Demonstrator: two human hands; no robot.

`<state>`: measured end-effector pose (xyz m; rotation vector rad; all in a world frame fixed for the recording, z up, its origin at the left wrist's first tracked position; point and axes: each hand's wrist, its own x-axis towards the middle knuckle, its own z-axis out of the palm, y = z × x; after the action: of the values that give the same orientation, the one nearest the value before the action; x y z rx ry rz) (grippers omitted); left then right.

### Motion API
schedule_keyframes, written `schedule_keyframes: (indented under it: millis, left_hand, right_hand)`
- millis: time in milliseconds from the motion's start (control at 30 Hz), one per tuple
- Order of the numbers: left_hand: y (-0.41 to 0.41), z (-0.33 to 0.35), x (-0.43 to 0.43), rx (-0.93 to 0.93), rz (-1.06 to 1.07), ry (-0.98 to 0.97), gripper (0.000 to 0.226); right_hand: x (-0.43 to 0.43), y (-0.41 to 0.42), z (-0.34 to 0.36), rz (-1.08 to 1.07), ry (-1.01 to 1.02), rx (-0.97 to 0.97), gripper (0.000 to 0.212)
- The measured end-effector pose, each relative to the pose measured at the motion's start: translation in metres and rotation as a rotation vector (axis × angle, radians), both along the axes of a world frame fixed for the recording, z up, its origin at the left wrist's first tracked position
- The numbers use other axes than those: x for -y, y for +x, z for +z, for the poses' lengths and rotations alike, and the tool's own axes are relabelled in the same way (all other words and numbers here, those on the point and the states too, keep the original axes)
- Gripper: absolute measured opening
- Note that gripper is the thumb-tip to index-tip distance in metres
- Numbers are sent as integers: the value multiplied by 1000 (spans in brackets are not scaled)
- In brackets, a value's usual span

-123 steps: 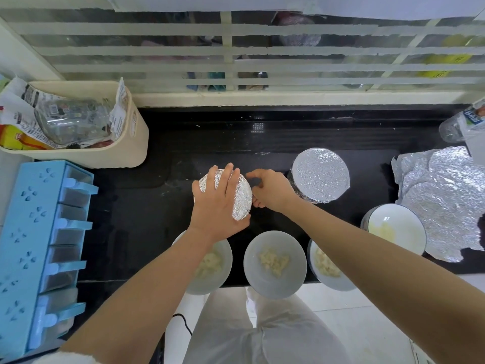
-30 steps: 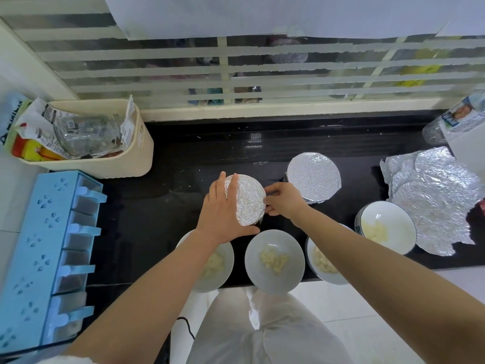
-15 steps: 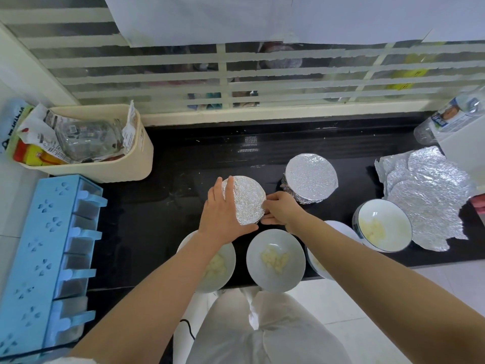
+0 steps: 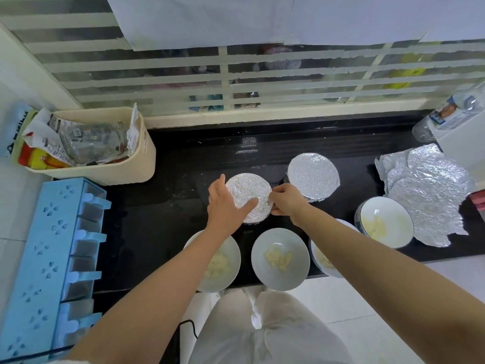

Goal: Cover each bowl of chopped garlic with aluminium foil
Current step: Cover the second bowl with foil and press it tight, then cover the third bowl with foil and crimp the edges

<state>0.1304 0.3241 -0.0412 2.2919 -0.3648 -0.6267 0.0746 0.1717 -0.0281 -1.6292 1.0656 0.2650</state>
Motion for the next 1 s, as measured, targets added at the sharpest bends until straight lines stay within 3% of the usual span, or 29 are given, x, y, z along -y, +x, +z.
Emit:
schedule_keyframes:
  millis: [133, 233, 333, 467, 633, 800, 933, 1000]
  left_hand:
    - [11, 7, 0, -133, 163, -68, 83]
    - [19, 12, -8, -13, 177, -20, 65]
    - [22, 19, -10, 129, 169, -57, 47]
    - [15, 38, 6, 305, 70, -209, 28]
    - [-13, 61, 60, 237, -207, -320, 25]
    - [-56, 64, 132, 153, -414, -243, 20]
    - [-96, 57, 197, 65, -547, -112, 29]
    - [-113, 49, 226, 24, -613, 18, 44]
  right_hand:
    - [0, 1, 2, 62, -50, -21, 9]
    - [6, -2, 4, 127, -164, -14, 7]
    - [15, -9, 11, 143, -246, 26, 32]
    - [27, -25, 31, 90, -134, 198, 22]
    - [68, -62, 48, 78, -192, 314, 21]
    - [141, -117, 45, -61, -303, 296, 22]
    - [200, -167, 34, -43, -466, 79, 25]
    - [217, -185, 25, 22, -406, -34, 37]
